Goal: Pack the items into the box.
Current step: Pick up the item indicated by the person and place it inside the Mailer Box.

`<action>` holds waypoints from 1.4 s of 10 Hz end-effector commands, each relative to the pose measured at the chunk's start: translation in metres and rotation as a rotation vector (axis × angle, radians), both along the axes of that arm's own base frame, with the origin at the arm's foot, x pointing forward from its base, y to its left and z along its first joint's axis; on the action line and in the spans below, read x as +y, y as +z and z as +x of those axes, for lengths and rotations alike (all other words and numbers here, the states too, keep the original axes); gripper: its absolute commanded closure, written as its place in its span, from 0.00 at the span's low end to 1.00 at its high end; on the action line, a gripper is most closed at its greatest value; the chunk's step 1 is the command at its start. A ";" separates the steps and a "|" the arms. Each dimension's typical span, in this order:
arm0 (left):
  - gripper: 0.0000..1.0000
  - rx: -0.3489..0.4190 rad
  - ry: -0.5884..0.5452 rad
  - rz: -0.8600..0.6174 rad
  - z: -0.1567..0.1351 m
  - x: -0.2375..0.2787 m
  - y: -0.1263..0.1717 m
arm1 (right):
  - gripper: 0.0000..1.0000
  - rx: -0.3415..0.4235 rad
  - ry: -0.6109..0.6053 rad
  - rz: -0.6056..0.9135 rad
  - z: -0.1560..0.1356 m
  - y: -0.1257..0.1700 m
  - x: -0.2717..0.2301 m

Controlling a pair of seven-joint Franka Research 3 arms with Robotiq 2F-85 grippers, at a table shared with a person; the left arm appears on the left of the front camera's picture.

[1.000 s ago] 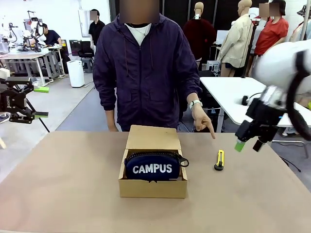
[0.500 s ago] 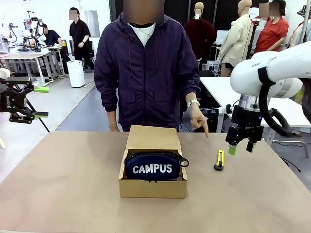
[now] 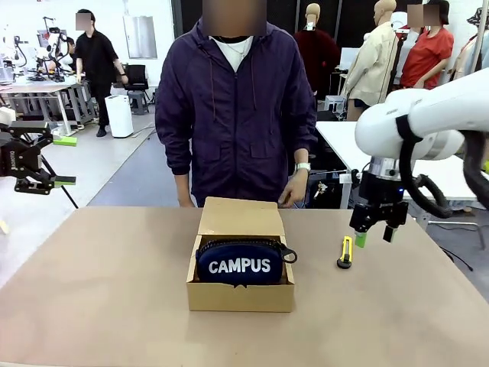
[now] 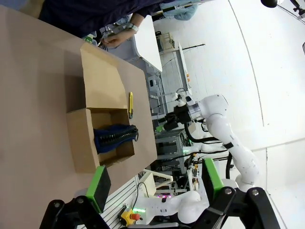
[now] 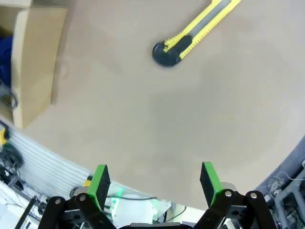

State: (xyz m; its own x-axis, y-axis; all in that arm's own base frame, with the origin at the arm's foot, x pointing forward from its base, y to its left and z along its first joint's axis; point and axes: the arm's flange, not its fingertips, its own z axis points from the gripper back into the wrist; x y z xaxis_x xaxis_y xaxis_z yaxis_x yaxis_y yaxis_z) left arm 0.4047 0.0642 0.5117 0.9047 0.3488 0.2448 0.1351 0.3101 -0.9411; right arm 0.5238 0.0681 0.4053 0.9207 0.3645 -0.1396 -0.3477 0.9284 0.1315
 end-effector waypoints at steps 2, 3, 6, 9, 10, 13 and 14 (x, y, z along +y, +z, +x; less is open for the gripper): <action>0.00 0.008 -0.009 -0.001 -0.002 0.002 0.003 | 0.00 -0.043 -0.129 -0.180 0.068 -0.042 0.020; 0.00 0.008 -0.009 -0.001 -0.002 0.002 0.003 | 0.00 -0.079 -0.161 -0.182 0.081 -0.059 0.026; 0.00 0.008 -0.009 -0.001 -0.002 0.002 0.003 | 0.00 -0.126 -0.337 -0.139 0.089 -0.080 0.034; 0.00 0.008 -0.009 -0.001 -0.002 0.002 0.003 | 0.00 -0.093 -0.255 -0.127 0.089 -0.092 0.031; 0.00 0.008 -0.009 -0.001 -0.002 0.002 0.003 | 0.00 -0.117 -0.310 -0.127 0.092 -0.085 0.030; 0.00 0.008 -0.009 -0.001 -0.002 0.002 0.003 | 0.00 -0.190 -0.784 -0.134 0.094 -0.085 0.018; 0.00 0.008 -0.009 -0.001 -0.002 0.002 0.003 | 0.00 -0.192 -0.857 -0.154 0.090 -0.085 0.012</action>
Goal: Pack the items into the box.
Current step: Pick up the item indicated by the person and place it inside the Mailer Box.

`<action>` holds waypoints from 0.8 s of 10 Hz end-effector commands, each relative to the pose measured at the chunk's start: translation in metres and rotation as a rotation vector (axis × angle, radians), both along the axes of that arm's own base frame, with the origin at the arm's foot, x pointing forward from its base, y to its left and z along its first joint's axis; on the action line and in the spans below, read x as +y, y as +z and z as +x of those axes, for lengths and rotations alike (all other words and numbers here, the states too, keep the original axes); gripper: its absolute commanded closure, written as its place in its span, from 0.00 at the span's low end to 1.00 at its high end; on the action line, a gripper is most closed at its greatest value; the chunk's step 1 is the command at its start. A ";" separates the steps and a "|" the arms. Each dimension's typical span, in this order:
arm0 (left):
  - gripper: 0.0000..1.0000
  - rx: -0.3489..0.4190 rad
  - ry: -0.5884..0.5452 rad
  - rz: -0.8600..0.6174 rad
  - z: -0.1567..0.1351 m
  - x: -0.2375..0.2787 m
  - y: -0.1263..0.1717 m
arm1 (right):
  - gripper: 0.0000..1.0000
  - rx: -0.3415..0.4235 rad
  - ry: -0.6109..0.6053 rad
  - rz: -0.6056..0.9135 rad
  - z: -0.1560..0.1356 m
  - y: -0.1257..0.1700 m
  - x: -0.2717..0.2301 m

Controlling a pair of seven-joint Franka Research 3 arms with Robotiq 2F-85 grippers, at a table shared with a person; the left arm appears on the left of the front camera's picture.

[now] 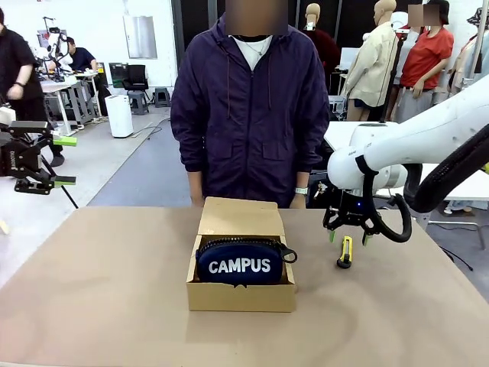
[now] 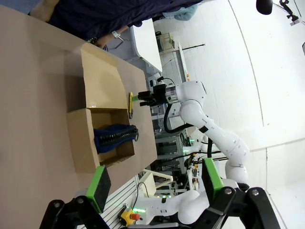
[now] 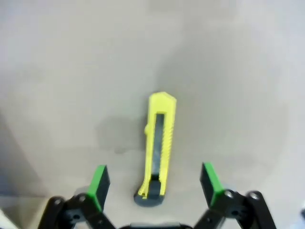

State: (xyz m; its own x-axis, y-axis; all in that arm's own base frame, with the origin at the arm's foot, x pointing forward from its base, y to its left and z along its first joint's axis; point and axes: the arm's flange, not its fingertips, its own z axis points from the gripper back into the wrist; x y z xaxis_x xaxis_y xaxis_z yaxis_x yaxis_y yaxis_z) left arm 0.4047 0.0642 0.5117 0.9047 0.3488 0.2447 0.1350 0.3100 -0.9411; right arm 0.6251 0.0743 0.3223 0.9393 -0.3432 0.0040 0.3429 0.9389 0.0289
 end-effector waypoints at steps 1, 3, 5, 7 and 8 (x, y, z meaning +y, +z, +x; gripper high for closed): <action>0.00 0.007 -0.009 -0.001 -0.002 0.002 0.003 | 0.00 -0.029 -0.159 -0.073 -0.015 -0.005 0.001; 0.00 0.007 -0.009 -0.001 -0.002 0.002 0.003 | 0.00 -0.080 -0.122 -0.009 -0.015 -0.006 0.003; 0.00 0.007 -0.009 -0.001 -0.002 0.002 0.003 | 0.00 -0.059 -0.065 0.042 -0.013 -0.014 0.004; 0.00 0.007 -0.009 -0.001 -0.002 0.002 0.003 | 0.00 -0.039 -0.055 0.038 -0.010 -0.027 0.004; 0.00 0.007 -0.009 -0.001 -0.002 0.002 0.003 | 0.00 -0.022 -0.057 0.038 -0.009 -0.036 0.005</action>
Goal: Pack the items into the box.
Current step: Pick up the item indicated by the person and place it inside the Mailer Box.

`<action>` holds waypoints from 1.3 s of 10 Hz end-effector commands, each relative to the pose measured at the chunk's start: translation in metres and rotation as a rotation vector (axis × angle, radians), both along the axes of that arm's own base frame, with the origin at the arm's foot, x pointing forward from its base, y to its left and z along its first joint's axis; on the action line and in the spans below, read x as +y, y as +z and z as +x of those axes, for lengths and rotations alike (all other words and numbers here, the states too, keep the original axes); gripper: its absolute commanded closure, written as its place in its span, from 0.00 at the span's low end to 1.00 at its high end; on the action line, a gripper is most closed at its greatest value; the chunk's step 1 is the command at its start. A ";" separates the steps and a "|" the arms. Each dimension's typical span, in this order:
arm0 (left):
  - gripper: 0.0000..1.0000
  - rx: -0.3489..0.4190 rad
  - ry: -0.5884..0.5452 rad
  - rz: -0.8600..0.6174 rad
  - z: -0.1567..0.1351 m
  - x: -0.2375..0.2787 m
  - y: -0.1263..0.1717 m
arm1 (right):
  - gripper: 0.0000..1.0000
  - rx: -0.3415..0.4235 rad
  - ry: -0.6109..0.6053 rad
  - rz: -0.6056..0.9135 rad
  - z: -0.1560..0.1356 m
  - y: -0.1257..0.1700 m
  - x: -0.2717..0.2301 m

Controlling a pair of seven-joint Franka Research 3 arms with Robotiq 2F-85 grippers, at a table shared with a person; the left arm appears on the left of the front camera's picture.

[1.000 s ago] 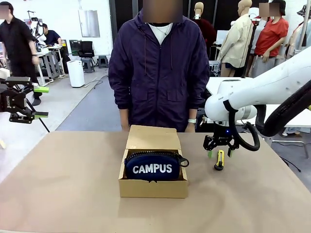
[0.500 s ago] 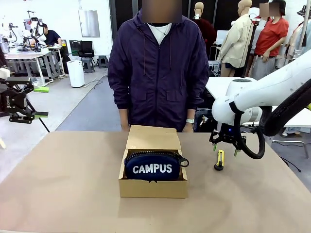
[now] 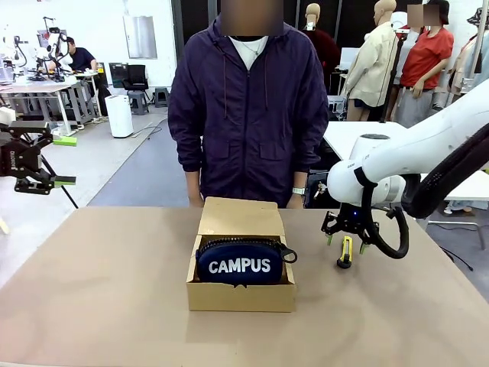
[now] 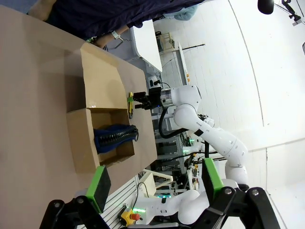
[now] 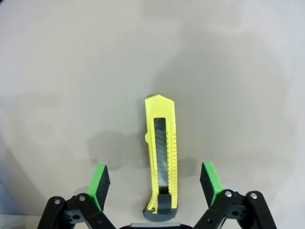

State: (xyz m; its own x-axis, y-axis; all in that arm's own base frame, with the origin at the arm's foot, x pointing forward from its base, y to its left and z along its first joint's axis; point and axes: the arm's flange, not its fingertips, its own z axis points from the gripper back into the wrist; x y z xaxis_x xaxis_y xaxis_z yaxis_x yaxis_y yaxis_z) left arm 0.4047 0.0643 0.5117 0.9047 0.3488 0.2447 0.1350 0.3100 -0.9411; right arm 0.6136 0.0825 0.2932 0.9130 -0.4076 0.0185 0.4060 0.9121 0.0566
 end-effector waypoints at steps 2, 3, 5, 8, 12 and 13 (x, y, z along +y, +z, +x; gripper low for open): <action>0.00 0.008 -0.009 -0.001 -0.002 0.002 0.003 | 0.00 0.019 0.021 0.012 0.003 -0.012 -0.005; 0.00 0.008 -0.009 -0.001 -0.002 0.002 0.003 | 0.00 0.021 0.031 0.006 0.002 -0.011 -0.006; 0.00 0.008 -0.009 -0.001 -0.002 0.002 0.003 | 0.02 0.031 0.036 0.016 0.003 -0.011 -0.007; 0.00 0.008 -0.009 -0.001 -0.002 0.002 0.003 | 0.02 0.020 0.071 0.008 0.007 -0.002 -0.008; 0.00 0.008 -0.009 -0.001 -0.002 0.002 0.003 | 1.00 0.053 0.111 0.010 0.011 -0.005 -0.004; 0.00 0.008 -0.009 -0.001 -0.002 0.002 0.003 | 1.00 0.057 0.111 0.012 0.011 -0.005 -0.003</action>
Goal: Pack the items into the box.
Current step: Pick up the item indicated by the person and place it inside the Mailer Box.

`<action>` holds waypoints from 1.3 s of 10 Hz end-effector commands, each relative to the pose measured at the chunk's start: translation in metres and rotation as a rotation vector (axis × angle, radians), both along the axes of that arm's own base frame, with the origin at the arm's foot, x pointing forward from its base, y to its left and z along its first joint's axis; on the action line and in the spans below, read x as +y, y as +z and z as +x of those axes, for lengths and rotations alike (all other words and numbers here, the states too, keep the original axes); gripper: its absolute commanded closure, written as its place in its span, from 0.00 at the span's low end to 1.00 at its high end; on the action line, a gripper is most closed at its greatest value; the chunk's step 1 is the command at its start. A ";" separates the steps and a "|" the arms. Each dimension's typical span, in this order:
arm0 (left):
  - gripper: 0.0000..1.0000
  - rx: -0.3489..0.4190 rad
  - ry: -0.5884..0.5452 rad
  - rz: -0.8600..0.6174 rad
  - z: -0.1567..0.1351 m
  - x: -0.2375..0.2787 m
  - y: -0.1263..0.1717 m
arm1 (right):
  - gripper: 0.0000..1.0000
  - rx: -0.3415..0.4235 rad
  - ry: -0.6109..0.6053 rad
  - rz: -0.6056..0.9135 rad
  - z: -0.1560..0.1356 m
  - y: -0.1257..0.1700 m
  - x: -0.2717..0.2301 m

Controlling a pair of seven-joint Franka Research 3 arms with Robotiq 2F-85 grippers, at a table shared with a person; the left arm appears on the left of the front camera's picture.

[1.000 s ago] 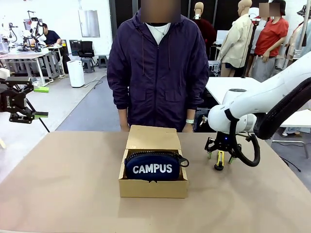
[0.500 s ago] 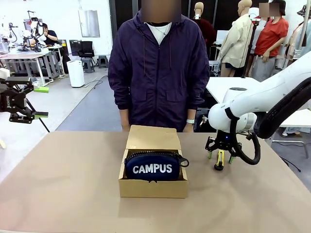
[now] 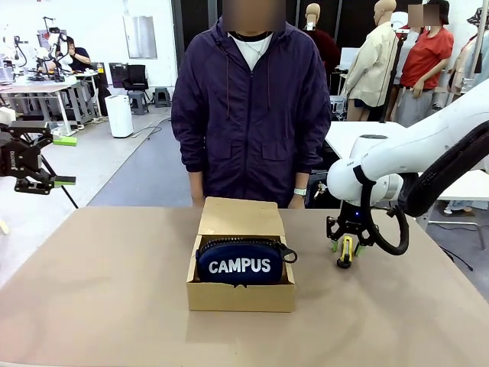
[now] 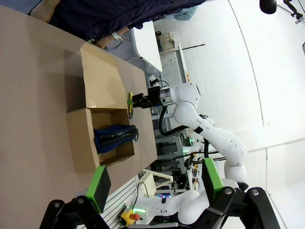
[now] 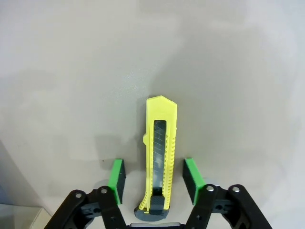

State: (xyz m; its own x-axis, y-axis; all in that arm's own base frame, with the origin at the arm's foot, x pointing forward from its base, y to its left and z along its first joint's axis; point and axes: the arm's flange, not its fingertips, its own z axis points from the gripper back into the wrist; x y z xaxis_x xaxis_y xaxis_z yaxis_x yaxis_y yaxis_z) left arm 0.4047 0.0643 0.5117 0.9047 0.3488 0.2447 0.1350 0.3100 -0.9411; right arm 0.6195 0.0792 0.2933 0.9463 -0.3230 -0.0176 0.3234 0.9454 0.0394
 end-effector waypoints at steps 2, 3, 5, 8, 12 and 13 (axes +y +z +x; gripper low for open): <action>0.00 0.007 -0.009 -0.001 -0.002 0.002 0.003 | 1.00 0.021 0.033 0.010 0.006 -0.007 0.001; 0.00 0.007 -0.009 -0.001 -0.002 0.002 0.003 | 1.00 0.022 0.038 0.008 0.007 -0.007 0.002; 0.00 0.007 -0.009 -0.001 -0.002 0.002 0.003 | 1.00 0.027 0.047 -0.002 0.007 -0.007 0.002; 0.00 0.007 -0.009 -0.001 -0.002 0.002 0.003 | 1.00 0.033 0.050 0.016 0.006 -0.009 0.001; 0.00 0.007 -0.009 -0.001 -0.002 0.002 0.003 | 1.00 0.043 0.265 0.069 0.003 0.086 -0.002; 0.00 0.007 -0.009 -0.001 -0.002 0.002 0.003 | 1.00 0.059 0.319 0.079 -0.003 0.114 -0.001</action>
